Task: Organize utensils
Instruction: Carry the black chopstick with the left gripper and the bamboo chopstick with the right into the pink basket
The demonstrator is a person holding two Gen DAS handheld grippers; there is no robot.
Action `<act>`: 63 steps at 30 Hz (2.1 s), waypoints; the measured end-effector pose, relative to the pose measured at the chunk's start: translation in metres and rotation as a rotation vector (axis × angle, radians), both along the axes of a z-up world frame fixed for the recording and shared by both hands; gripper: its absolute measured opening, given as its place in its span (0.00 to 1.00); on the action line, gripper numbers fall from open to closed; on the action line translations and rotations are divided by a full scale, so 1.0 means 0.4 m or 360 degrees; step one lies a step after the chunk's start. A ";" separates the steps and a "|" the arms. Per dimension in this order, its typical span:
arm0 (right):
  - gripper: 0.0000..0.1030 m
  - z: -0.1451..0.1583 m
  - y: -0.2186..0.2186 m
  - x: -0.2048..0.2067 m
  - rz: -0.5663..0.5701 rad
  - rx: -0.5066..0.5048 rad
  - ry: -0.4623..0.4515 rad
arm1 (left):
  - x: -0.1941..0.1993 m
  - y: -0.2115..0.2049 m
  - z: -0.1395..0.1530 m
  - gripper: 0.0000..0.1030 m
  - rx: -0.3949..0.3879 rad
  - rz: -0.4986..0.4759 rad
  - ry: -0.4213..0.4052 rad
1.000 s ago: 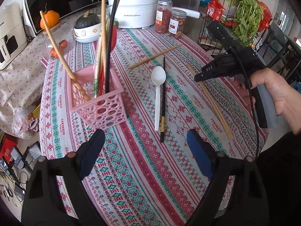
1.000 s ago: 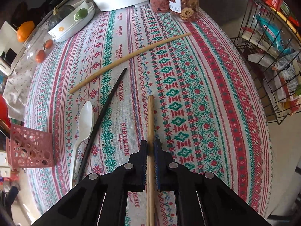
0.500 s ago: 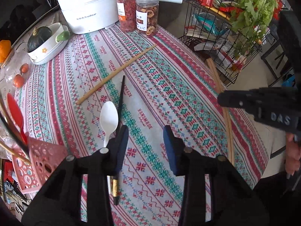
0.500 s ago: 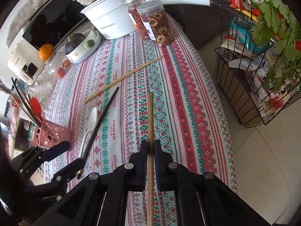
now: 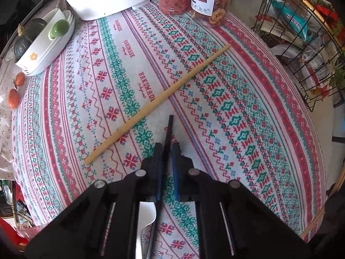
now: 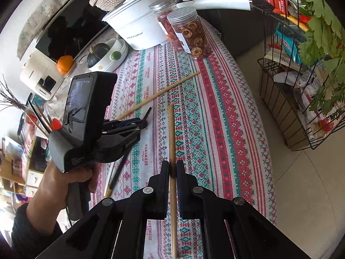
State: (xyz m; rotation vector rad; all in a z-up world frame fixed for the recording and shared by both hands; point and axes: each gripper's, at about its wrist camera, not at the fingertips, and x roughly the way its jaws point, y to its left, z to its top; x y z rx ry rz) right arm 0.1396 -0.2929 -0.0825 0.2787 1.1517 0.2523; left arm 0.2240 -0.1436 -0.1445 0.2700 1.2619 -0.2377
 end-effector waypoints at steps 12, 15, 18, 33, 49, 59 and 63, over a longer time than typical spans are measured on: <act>0.06 -0.002 -0.011 -0.015 -0.0030 -0.0001 -0.0010 | -0.084 -0.010 0.054 0.06 -0.0082 -0.0032 -0.0093; 0.06 0.000 -0.019 -0.023 -0.0057 0.0000 -0.0017 | -0.140 -0.006 0.109 0.06 -0.0140 -0.0111 -0.0151; 0.06 0.014 -0.022 -0.037 -0.0072 0.0020 -0.0043 | -0.210 0.004 0.163 0.06 -0.0183 -0.0211 -0.0220; 0.05 0.144 0.049 -0.180 -0.0015 0.0117 -0.0323 | -0.542 0.266 0.421 0.05 -0.0540 -0.0267 -0.0774; 0.05 0.300 0.236 -0.247 0.0181 0.0114 -0.0724 | -0.641 0.496 0.594 0.05 -0.0768 0.0026 -0.1327; 0.05 0.370 0.383 -0.243 0.0326 0.0214 -0.0877 | -0.604 0.576 0.601 0.05 -0.0763 0.0227 -0.1488; 0.05 0.360 0.432 -0.214 0.0368 0.0215 -0.0872 | -0.562 0.589 0.579 0.05 -0.0728 0.0260 -0.1471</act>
